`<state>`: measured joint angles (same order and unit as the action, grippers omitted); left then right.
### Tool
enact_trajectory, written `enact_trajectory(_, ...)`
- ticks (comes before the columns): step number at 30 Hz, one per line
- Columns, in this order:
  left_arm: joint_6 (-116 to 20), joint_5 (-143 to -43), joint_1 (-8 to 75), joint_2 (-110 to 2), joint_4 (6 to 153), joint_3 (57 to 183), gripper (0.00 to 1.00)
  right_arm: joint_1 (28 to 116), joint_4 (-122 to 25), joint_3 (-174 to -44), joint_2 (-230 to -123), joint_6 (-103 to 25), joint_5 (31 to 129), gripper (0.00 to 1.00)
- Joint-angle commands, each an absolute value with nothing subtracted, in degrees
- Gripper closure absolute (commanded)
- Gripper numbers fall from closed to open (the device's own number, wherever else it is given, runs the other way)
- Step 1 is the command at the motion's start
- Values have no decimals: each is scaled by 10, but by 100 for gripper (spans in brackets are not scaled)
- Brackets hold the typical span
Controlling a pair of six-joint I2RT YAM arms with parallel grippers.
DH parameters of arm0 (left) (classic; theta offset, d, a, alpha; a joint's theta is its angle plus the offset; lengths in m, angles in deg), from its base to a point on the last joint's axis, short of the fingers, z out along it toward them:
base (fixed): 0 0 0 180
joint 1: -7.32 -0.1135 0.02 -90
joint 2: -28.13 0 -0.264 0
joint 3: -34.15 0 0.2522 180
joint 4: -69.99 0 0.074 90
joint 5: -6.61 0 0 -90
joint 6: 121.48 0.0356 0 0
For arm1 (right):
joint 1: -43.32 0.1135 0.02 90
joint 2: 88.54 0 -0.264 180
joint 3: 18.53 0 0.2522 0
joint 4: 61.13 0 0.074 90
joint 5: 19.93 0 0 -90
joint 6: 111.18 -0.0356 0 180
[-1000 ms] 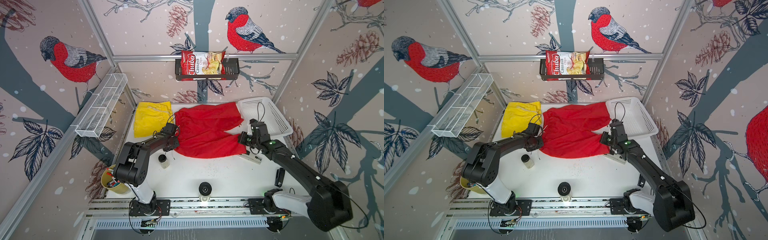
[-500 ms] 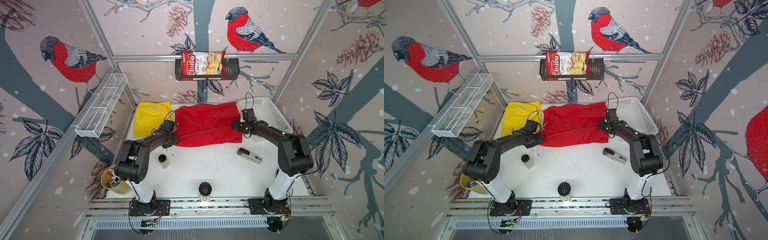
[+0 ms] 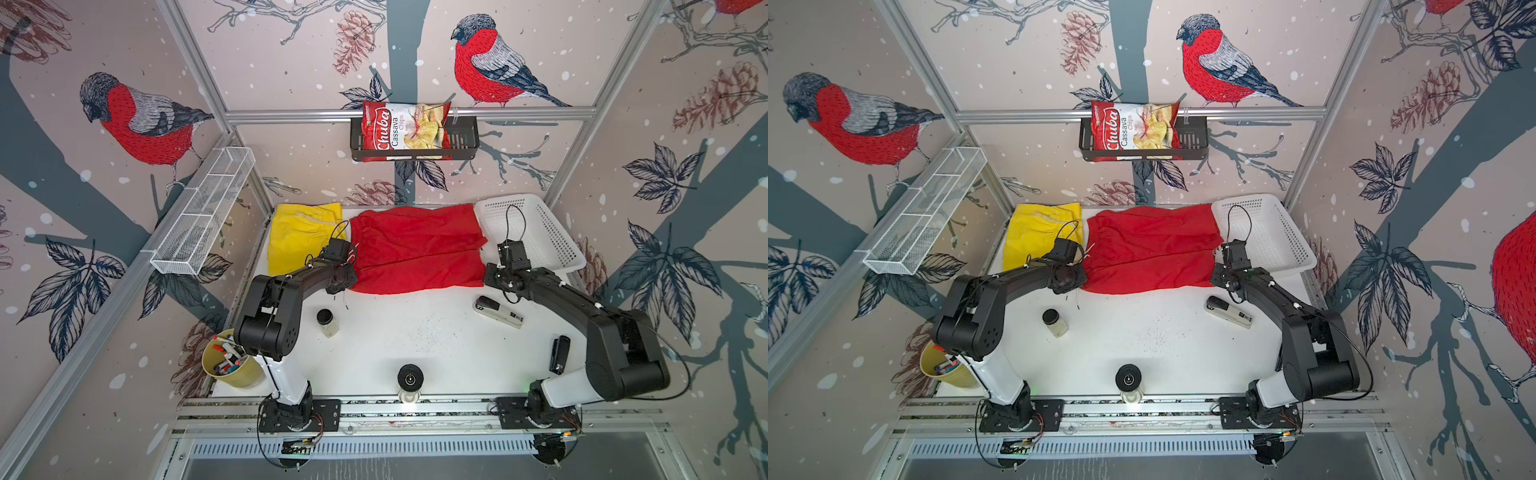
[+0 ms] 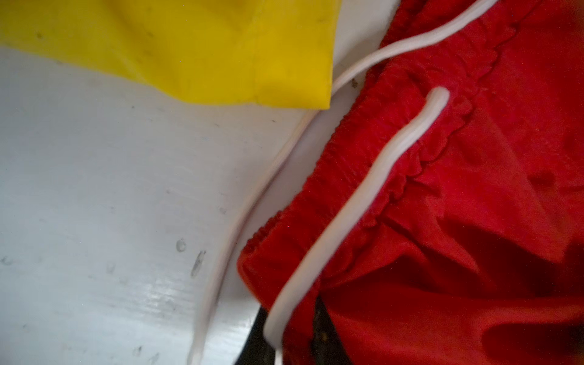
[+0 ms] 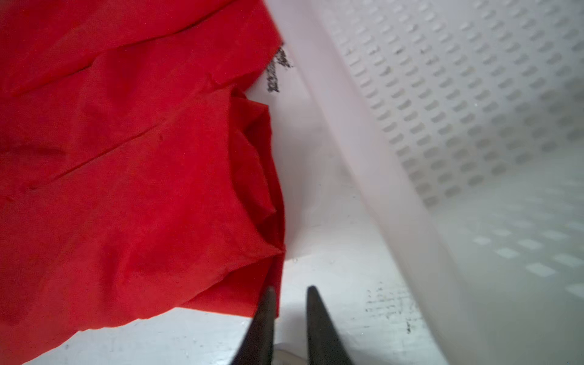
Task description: Fold and stack the shorts
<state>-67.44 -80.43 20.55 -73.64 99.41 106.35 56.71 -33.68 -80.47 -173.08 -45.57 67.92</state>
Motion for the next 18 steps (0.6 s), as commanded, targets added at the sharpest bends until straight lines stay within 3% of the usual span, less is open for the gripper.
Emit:
enact_trajectory(1, -670, -809, 205, -737, 992, 1062, 82, 555, -378, -803, -1741, -464, 728, 65)
enact_trajectory(4, -671, -809, 205, -742, 994, 1061, 79, 543, -397, -814, -1772, -466, 764, 55)
enact_trajectory(10, -672, -811, 205, -751, 992, 1062, 78, 537, -438, -831, -1830, -483, 827, 55)
enact_trajectory(14, -672, -811, 204, -756, 992, 1065, 78, 533, -461, -835, -1850, -489, 843, 67)
enact_trajectory(18, -673, -812, 205, -759, 991, 1066, 81, 529, -470, -835, -1843, -496, 870, 95)
